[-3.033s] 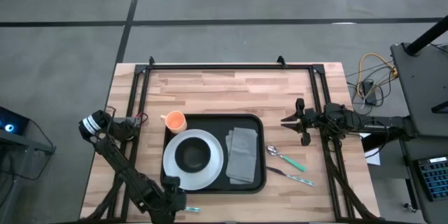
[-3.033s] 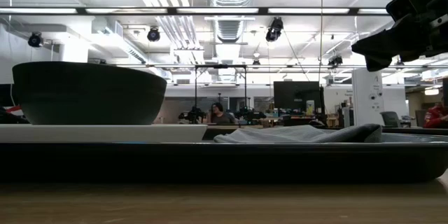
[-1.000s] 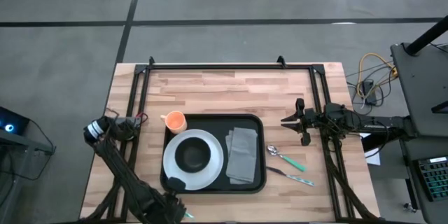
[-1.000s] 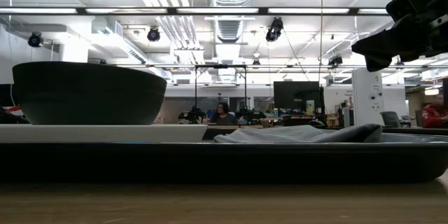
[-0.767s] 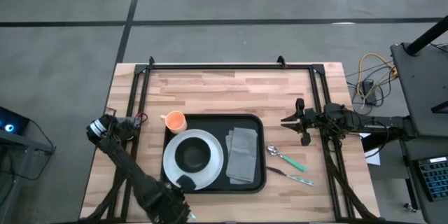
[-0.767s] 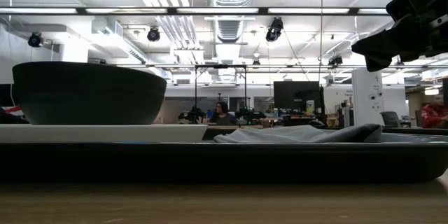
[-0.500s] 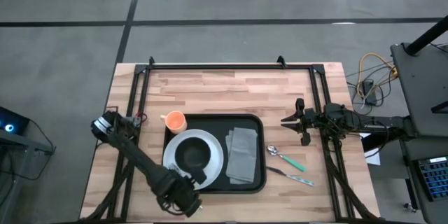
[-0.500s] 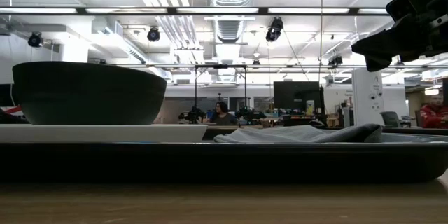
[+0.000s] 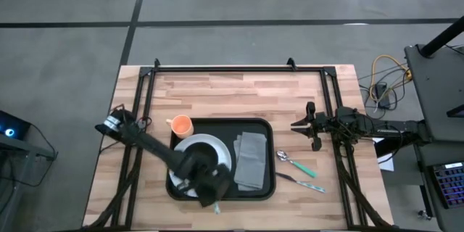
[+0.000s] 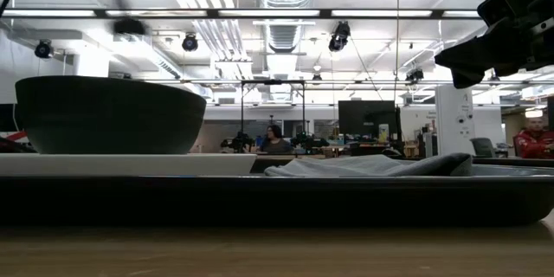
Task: Set up tray
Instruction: Put the fork on the table napkin, then put the knife on the table
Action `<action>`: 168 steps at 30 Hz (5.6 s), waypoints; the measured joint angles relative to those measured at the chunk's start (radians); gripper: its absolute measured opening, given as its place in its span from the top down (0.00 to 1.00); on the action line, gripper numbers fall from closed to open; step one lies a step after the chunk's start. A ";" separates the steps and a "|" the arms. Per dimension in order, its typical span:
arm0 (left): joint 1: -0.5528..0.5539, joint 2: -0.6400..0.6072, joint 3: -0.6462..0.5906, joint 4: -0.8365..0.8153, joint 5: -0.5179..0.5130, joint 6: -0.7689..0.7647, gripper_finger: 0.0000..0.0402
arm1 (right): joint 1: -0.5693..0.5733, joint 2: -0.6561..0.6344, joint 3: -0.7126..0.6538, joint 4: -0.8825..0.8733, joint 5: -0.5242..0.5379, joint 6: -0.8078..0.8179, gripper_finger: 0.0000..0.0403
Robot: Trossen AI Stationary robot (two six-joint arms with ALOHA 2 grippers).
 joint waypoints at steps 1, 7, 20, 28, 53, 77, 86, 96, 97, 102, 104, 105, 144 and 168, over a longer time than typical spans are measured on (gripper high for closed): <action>0.025 0.001 0.005 0.002 0.014 0.027 0.98 | 0.000 0.000 0.000 0.000 0.000 0.000 0.83; 0.155 0.008 0.025 0.017 0.072 0.178 0.98 | 0.000 0.000 0.000 0.000 0.000 0.000 0.83; 0.245 0.021 0.021 0.126 0.076 0.416 0.98 | 0.000 0.000 0.000 0.000 0.000 0.000 0.83; 0.280 0.148 0.065 0.160 0.088 0.566 0.98 | 0.000 0.007 0.000 0.000 0.000 0.000 0.83; 0.330 0.539 0.531 -0.067 0.133 0.757 0.98 | 0.000 0.013 0.000 -0.002 0.018 0.000 0.83; 0.383 0.539 0.399 0.106 0.098 0.770 0.98 | 0.000 0.013 0.000 -0.002 0.018 0.000 0.83; 0.383 0.539 0.392 0.124 0.098 0.769 0.94 | 0.000 0.013 0.000 -0.002 0.018 0.000 0.83; 0.384 0.539 0.392 0.176 0.070 0.751 0.93 | 0.000 0.013 0.000 -0.002 0.018 0.000 0.83; 0.384 0.539 0.392 0.176 0.070 0.747 0.92 | 0.000 0.013 0.000 -0.002 0.018 0.000 0.83; 0.384 0.539 0.393 0.175 0.063 0.730 0.92 | 0.000 0.013 0.000 -0.002 0.018 0.000 0.83; 0.384 0.539 0.393 0.170 0.063 0.719 0.92 | 0.000 0.013 0.000 -0.002 0.018 0.000 0.83; 0.384 0.539 0.393 0.167 0.063 0.712 0.92 | 0.000 0.013 0.000 -0.002 0.018 0.000 0.83; 0.396 0.514 0.663 0.070 0.060 0.003 0.51 | 0.000 0.013 0.000 -0.002 0.018 0.000 0.83; 0.422 0.016 -0.293 0.655 0.497 -0.283 0.51 | 0.000 0.013 0.000 -0.001 0.018 -0.007 0.83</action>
